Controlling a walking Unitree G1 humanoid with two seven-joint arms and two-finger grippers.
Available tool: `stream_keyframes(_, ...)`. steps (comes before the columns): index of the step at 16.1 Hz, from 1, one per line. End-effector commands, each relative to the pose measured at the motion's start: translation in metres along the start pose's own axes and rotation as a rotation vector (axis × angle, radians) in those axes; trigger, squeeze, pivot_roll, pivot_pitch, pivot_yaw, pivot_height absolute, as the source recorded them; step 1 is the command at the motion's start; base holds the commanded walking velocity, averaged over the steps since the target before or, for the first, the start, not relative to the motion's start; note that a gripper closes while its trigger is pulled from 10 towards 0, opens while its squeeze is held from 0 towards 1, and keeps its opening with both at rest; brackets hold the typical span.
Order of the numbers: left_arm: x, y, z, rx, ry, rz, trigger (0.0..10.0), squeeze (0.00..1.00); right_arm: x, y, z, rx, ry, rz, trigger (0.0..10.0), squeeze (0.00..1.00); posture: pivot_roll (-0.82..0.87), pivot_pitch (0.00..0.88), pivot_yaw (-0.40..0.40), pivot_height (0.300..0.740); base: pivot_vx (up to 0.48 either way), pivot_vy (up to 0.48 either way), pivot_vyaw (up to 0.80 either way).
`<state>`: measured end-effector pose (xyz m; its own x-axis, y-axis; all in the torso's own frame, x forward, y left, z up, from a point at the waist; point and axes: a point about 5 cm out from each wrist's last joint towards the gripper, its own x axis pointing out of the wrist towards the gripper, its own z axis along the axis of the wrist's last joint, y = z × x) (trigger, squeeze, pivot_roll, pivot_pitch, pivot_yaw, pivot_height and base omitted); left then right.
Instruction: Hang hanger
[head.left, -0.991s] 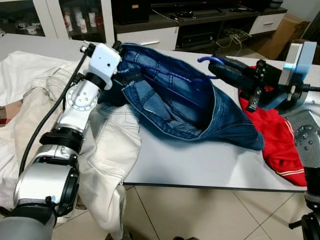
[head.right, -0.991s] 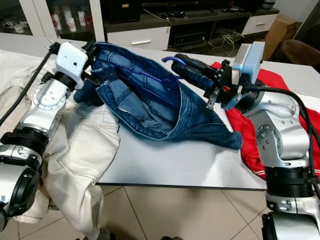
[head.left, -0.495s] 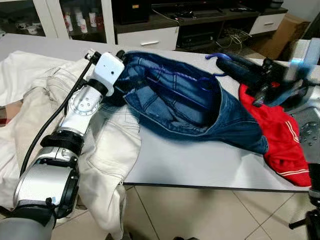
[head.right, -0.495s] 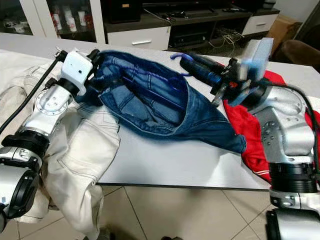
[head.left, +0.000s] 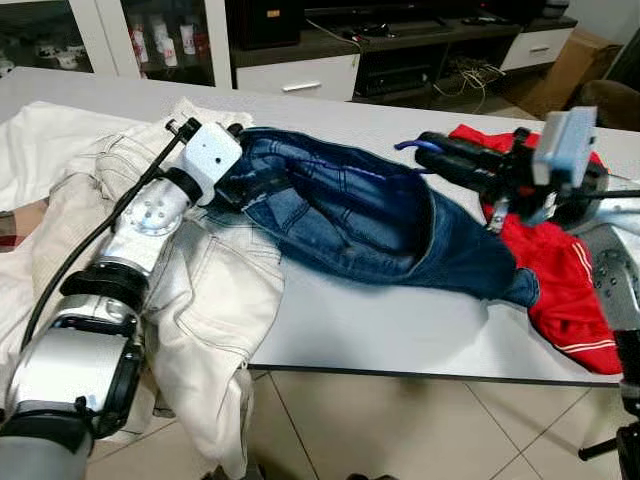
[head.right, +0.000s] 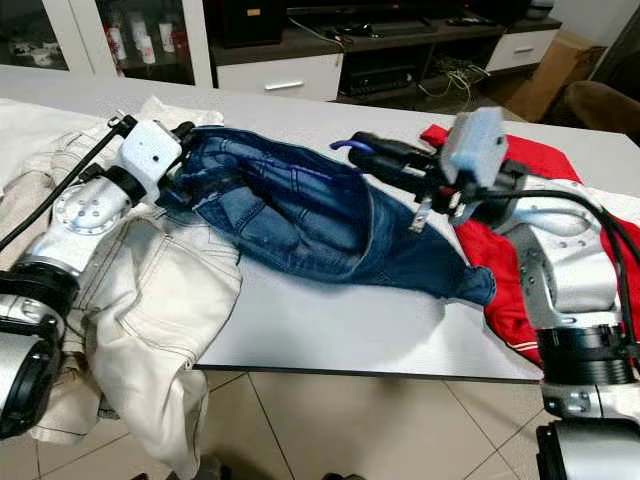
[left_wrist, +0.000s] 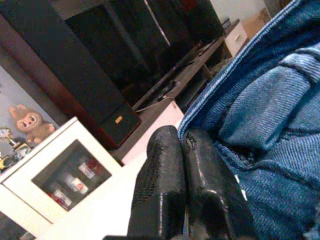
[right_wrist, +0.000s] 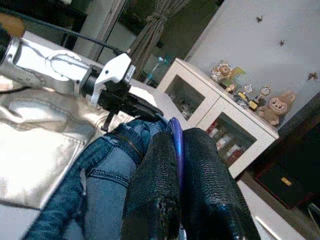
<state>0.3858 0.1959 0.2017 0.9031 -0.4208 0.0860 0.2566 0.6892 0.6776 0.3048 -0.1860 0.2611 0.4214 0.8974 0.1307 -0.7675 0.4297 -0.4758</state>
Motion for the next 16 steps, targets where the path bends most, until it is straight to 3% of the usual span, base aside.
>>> stream_keyframes(1, -0.005, 0.011, -0.007, 0.023, 0.052, 0.008, 0.0, 0.00, -0.012, -0.013, 0.011, -0.010, -0.033, -0.053, 0.0, 0.00, 0.17, 0.000, -0.076, 0.740, 0.000, 0.000, 0.00)
stream_keyframes(4, -0.008, 0.018, -0.009, 0.039, 0.069, 0.015, 0.0, 0.00, -0.015, -0.016, 0.019, 0.046, -0.092, -0.046, 0.0, 0.00, 0.17, 0.000, -0.078, 0.740, 0.000, 0.000, 0.00)
stream_keyframes(9, -0.009, 0.013, -0.013, 0.032, 0.079, 0.006, 0.0, 0.00, -0.023, -0.029, 0.028, 0.096, -0.190, -0.101, 0.0, 0.00, 0.17, 0.000, -0.079, 0.740, 0.000, 0.000, 0.00)
stream_keyframes(12, -0.009, 0.011, -0.014, 0.026, 0.083, 0.004, 0.0, 0.00, -0.022, -0.033, 0.028, 0.095, -0.194, -0.128, 0.0, 0.00, 0.17, 0.000, -0.077, 0.740, 0.000, 0.000, 0.00)
stream_keyframes(14, -0.004, 0.003, -0.009, 0.001, 0.046, 0.001, 0.0, 0.00, -0.015, -0.048, 0.031, 0.077, -0.271, -0.284, 0.0, 0.00, 0.16, 0.000, -0.075, 0.740, 0.000, 0.000, 0.00)
stream_keyframes(16, 0.009, -0.020, 0.005, -0.078, -0.024, -0.011, 0.0, 0.00, 0.008, -0.054, 0.033, 0.087, -0.349, -0.388, 0.0, 0.00, 0.16, 0.000, -0.073, 0.740, 0.000, 0.000, 0.00)
